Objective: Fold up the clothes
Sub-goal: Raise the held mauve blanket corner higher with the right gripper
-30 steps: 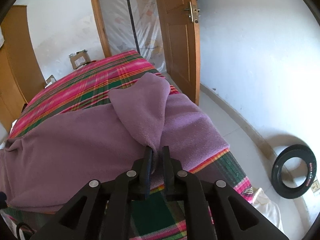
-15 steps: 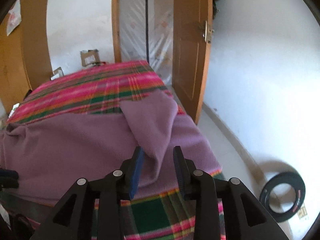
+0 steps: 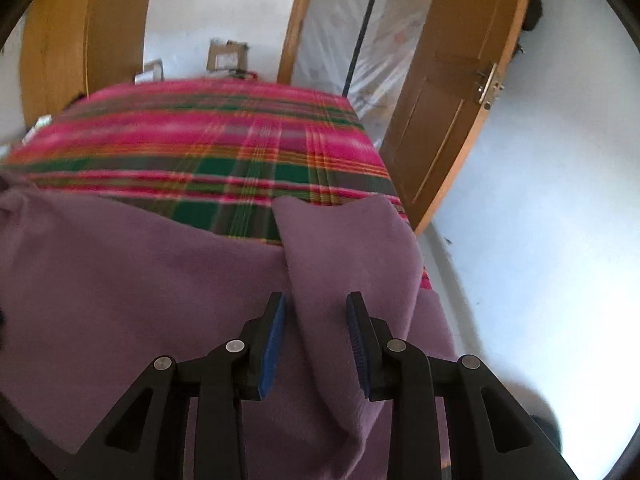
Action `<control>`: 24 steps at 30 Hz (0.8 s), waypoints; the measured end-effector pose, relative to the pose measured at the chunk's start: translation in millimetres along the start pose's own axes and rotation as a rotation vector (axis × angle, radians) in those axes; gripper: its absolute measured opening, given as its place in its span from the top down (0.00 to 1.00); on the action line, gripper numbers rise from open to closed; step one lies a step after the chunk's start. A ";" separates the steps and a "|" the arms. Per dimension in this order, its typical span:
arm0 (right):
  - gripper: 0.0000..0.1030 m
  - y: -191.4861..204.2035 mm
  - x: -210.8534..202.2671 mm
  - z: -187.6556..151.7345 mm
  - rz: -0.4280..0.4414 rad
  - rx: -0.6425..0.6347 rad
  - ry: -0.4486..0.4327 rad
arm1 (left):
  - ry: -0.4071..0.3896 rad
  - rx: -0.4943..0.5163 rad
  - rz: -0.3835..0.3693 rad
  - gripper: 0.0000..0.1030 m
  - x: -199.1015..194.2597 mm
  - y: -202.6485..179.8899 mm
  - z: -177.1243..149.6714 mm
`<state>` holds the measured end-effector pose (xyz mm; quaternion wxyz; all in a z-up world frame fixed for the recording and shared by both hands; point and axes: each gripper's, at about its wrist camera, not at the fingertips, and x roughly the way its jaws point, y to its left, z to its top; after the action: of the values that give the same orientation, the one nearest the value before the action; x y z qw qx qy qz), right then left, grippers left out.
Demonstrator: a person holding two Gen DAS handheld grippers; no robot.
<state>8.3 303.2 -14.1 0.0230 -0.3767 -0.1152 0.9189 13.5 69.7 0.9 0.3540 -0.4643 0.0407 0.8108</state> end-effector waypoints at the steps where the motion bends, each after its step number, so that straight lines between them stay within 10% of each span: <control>1: 0.69 0.3 1.3 0.3 -0.001 -0.002 0.001 | 0.001 -0.001 -0.001 0.84 0.2 -0.1 0.5; 6: 0.93 -11.7 0.7 -0.4 -0.007 0.055 -0.002 | 0.003 -0.004 0.006 0.84 1.7 -1.8 2.2; 24: 0.97 -119.4 -34.4 -56.4 0.050 0.540 -0.101 | 0.014 0.013 0.005 0.84 11.7 -11.4 8.5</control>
<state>66.8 425.9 -2.0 0.0941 -0.3134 0.1424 0.9342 10.6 87.8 -0.4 0.3545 -0.4676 0.0498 0.8082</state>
